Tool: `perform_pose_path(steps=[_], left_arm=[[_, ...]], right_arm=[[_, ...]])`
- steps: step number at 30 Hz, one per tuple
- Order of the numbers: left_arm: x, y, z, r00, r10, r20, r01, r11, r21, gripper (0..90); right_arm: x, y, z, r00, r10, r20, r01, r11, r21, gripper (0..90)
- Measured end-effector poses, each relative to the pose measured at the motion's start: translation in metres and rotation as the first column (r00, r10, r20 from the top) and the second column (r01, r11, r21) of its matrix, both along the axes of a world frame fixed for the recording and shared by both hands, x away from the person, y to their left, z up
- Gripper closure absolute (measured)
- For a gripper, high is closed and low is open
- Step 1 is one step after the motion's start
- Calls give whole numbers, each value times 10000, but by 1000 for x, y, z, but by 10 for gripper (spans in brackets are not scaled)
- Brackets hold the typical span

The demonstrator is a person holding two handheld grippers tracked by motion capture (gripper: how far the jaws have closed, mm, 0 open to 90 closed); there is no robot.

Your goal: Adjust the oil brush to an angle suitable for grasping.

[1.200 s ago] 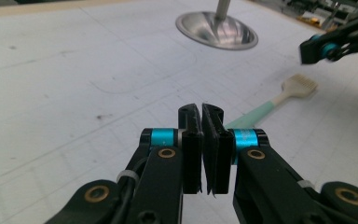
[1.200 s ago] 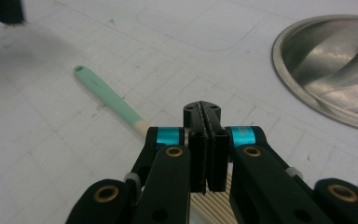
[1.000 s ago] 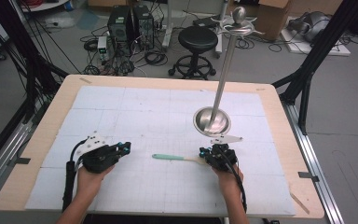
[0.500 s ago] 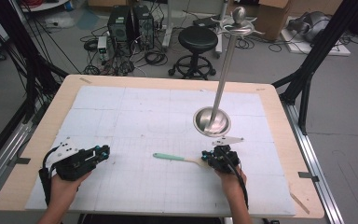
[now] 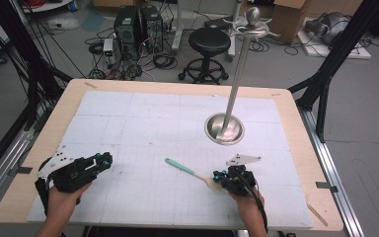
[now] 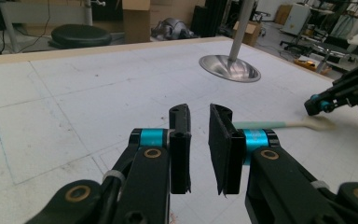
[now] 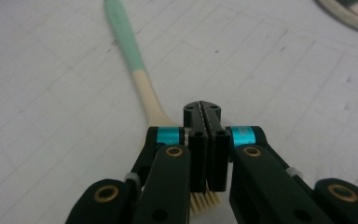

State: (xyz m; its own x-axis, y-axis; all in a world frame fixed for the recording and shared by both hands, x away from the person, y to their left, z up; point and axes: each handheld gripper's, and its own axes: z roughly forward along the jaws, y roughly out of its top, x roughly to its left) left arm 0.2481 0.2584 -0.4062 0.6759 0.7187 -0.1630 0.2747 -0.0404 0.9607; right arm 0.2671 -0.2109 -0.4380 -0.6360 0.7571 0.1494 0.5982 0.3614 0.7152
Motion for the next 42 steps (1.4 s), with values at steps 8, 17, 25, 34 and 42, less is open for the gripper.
perform_pose_path(steps=[8, 17, 25, 34, 42], left_arm=[[-2, 1, 2, 9996, -133, 243, 145, 9987, -483, 596], [-8, 5, 3, 9974, -540, 471, 579, 9946, -859, 275], [-18, 9, 5, 9961, -312, 822, 401, 9932, -1092, 189], [-19, 11, 1, 9977, -143, 670, 218, 9933, -1137, 198], [-16, 9, -1, 9977, -183, 652, 259, 9926, -1183, 199]], right_arm=[[-20, -10, 17, 9931, -227, 1146, 112, 9949, 1007, 814], [-49, -29, 49, 9307, -1244, 3440, 717, 9842, 1619, 269], [-64, -45, 57, 9014, -1677, 3993, 921, 9751, 2015, 170], [-65, -49, 57, 8984, -1763, 4021, 994, 9737, 2049, 171], [-65, -48, 55, 9029, -1617, 3984, 914, 9776, 1895, 171]])
